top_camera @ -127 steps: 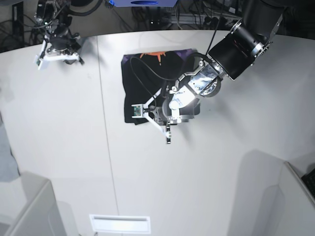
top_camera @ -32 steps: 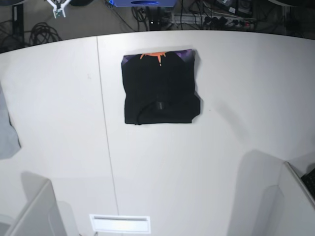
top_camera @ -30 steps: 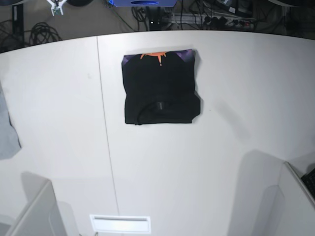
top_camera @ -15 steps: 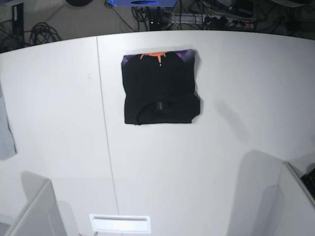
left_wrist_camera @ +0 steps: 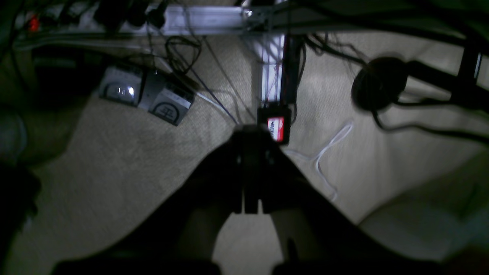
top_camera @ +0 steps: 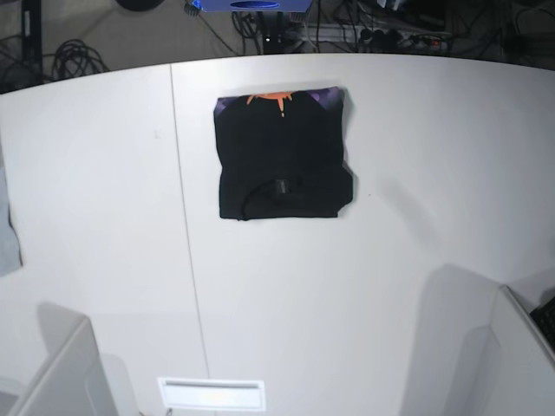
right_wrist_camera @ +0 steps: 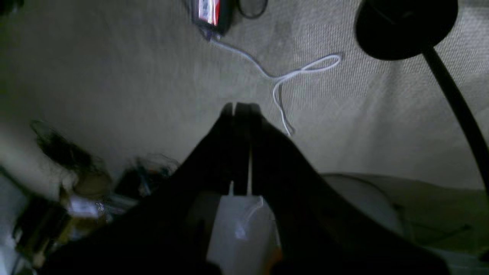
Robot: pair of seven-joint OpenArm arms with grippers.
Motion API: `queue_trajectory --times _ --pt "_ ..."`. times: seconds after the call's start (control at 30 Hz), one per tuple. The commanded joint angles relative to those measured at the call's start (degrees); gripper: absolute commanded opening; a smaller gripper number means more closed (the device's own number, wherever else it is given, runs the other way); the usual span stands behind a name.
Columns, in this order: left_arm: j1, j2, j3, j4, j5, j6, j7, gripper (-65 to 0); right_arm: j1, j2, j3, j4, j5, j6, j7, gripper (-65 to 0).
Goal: Fold the T-shirt properly
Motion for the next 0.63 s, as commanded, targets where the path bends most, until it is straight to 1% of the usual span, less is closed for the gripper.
queue_trajectory --times 0.0,0.07,0.13,0.23,0.47,0.6 --pt "0.1 -1.1 2.5 -1.2 -0.2 0.1 -0.5 -65.0 0.3 0.1 0.2 -1.5 -0.1 0.1 2.6 -65.0" --pt "-1.4 -1.2 6.4 -2.0 -0.5 0.1 -0.5 -65.0 1.4 -0.9 0.2 -2.3 -0.1 0.0 5.6 -65.0" --pt "-2.4 -1.2 8.7 -2.0 -0.7 0.1 -0.5 -65.0 2.2 -1.1 0.2 -2.3 -0.1 0.0 5.6 -65.0" --pt "-3.2 -1.3 9.1 -1.9 -0.3 0.1 -0.5 -65.0 2.7 -2.1 0.2 -2.3 0.0 0.0 5.6 -65.0" --pt "-3.3 -1.3 9.1 -1.5 -0.3 0.1 -1.0 -65.0 2.8 -2.3 0.3 -2.2 0.0 0.0 5.7 -65.0" --pt "-2.7 -1.2 9.0 3.9 -0.7 0.1 -1.0 -65.0 3.6 -2.3 0.3 -2.1 0.0 0.0 5.8 -65.0"
